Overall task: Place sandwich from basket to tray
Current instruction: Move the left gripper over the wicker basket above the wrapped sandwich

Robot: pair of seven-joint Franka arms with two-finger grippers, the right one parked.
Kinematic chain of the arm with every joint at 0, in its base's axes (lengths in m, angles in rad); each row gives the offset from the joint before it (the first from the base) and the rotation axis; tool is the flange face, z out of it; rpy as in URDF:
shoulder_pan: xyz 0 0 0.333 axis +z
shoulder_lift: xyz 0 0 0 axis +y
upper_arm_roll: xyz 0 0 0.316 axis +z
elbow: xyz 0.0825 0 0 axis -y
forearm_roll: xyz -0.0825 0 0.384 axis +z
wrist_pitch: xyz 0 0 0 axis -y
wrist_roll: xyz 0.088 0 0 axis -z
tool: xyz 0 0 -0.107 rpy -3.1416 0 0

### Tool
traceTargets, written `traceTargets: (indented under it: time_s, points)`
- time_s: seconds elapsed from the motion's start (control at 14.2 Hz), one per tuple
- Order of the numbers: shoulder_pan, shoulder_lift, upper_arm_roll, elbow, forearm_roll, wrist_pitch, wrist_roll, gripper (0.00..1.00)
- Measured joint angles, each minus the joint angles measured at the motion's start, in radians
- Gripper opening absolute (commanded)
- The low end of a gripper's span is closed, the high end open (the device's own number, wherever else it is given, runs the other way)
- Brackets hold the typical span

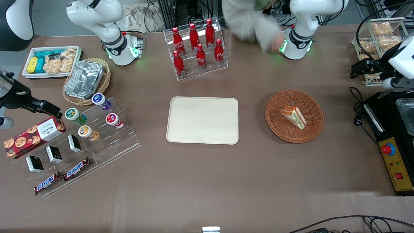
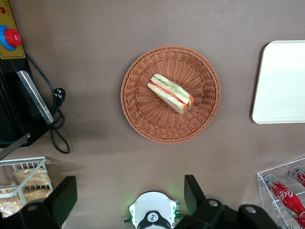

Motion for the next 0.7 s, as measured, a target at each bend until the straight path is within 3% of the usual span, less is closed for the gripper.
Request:
traceTargets:
  time_s: [0.49, 0.7]
  points:
    - [0.000, 0.001, 0.000, -0.010, -0.001, -0.001, -0.018, 1.00]
    - [-0.001, -0.028, -0.002, -0.130, -0.008, 0.065, -0.054, 1.00]
